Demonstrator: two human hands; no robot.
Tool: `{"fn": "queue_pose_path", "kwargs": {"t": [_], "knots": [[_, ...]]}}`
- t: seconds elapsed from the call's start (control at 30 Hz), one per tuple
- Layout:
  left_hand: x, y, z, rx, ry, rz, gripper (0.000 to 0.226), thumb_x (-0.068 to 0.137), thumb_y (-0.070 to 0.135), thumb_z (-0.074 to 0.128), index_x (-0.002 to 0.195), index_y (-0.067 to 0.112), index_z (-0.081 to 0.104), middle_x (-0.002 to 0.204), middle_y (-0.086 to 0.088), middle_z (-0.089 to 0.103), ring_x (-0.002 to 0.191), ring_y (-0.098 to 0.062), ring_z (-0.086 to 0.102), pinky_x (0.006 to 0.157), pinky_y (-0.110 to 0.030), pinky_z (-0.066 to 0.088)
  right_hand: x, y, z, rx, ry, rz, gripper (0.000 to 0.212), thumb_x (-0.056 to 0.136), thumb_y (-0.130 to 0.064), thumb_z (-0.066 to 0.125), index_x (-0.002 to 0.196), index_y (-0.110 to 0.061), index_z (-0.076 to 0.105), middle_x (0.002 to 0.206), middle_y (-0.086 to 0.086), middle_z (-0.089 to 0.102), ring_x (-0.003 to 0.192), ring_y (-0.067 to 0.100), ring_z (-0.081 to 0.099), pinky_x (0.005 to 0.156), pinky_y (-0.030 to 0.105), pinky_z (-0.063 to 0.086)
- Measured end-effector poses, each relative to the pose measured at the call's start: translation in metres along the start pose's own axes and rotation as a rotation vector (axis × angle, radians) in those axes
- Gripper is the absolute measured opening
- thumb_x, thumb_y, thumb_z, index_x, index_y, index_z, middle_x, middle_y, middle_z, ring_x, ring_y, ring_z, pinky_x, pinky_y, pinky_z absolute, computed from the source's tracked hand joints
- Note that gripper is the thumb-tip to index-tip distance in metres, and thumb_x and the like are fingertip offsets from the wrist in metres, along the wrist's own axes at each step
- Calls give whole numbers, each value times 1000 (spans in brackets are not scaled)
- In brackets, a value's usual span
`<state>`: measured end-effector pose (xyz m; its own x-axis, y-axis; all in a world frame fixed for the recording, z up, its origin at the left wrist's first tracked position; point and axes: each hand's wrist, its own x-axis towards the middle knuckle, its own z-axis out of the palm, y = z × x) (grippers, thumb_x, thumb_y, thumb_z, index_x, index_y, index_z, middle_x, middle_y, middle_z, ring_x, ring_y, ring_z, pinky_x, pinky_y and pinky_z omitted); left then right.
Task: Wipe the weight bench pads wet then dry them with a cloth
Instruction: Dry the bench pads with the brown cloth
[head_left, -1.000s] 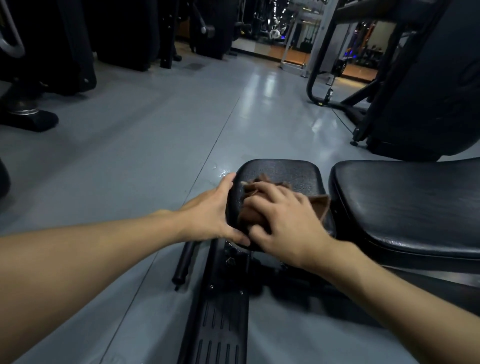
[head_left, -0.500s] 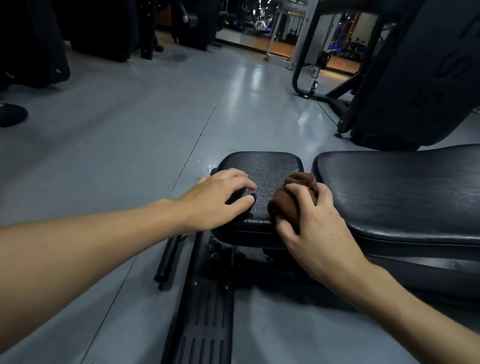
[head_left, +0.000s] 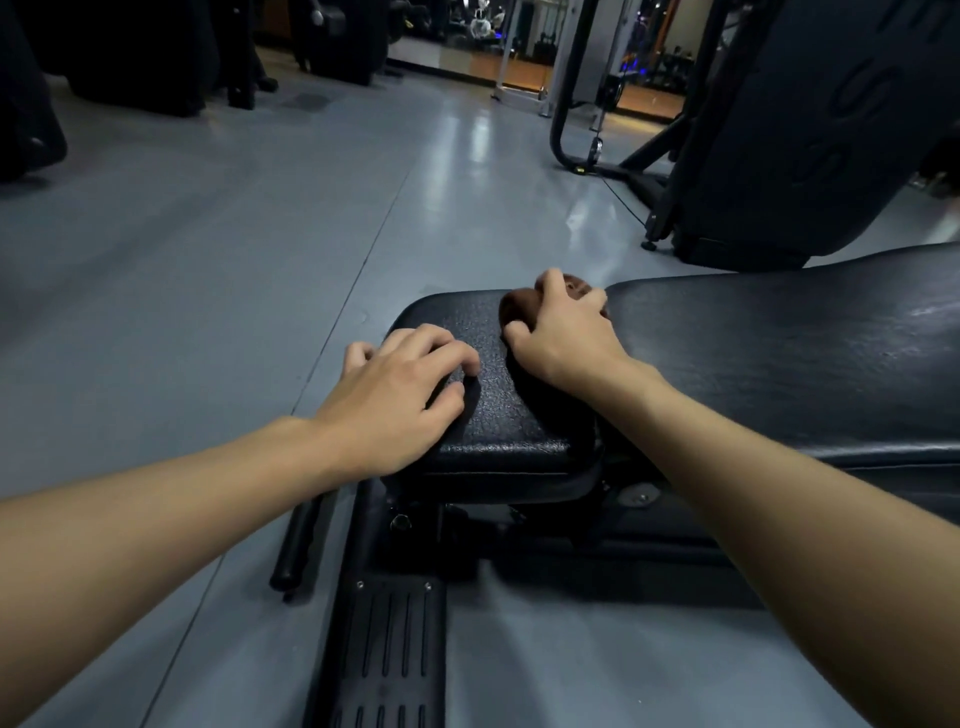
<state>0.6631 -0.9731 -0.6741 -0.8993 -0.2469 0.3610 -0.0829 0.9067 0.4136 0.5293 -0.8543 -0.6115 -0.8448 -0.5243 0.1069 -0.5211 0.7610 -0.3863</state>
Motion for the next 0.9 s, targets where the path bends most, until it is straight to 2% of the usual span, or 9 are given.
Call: {"fn": "queue_pose_path", "kwargs": {"t": [0.07,0.17,0.3,0.4,0.5,0.57,0.67,0.77,0.9], "knots": [[-1,1,-1,2,2,2,26,88,42,33,108,43,50,116,21,45,118,-6,42,97,-45,30,-16,3,-2,-32,-12,-19,43,93,-35,51,130,-19,36,130,27,34,77,39,46,80,37,36],[-2,2,-2,-14,15,-2,25,88,42,35,107,43,52,114,20,47,116,-8,43,96,-47,31,-52,5,-9,-94,-55,-46,44,94,-35,50,133,-23,35,126,26,37,77,38,46,77,35,35],[-1,0,-3,-29,16,-3,26,87,42,37,107,41,54,111,19,48,113,-10,44,95,-47,31,-88,7,-16,-85,-85,-88,44,93,-37,52,133,-30,35,125,19,37,81,40,51,84,37,42],[-1,-2,-2,-22,5,7,20,91,39,42,108,41,53,108,16,46,109,-13,43,96,-47,31,-74,5,-10,-25,-48,-31,46,91,-38,55,132,-30,37,127,15,34,81,33,42,84,32,36],[0,-1,-1,3,4,-6,19,94,37,43,110,41,52,104,13,44,108,-13,42,96,-45,29,-43,-1,-3,-35,-16,45,46,90,-39,56,129,-23,38,131,17,33,83,34,41,83,34,33],[-1,1,-1,14,4,-9,23,91,40,38,111,41,51,102,13,43,107,-14,42,94,-44,30,-21,-4,0,-52,4,73,47,90,-40,56,129,-20,38,133,19,32,84,36,44,83,35,34],[-2,2,-3,22,-1,-13,23,91,39,39,111,40,51,101,13,42,108,-15,43,94,-44,30,6,-8,2,-22,27,76,48,89,-39,56,129,-18,40,134,21,33,97,43,53,91,37,38],[-1,2,-4,10,4,-7,20,92,39,43,109,40,54,98,13,43,105,-14,43,95,-45,30,6,-6,2,-23,19,47,45,90,-38,53,128,-19,39,133,23,34,84,39,46,87,38,39],[11,-5,-13,-65,-34,3,27,84,40,41,103,37,59,92,14,48,97,-11,43,94,-43,35,-27,0,-5,-117,-41,-10,42,92,-38,51,129,-23,36,125,22,36,79,35,41,79,37,35]]}}
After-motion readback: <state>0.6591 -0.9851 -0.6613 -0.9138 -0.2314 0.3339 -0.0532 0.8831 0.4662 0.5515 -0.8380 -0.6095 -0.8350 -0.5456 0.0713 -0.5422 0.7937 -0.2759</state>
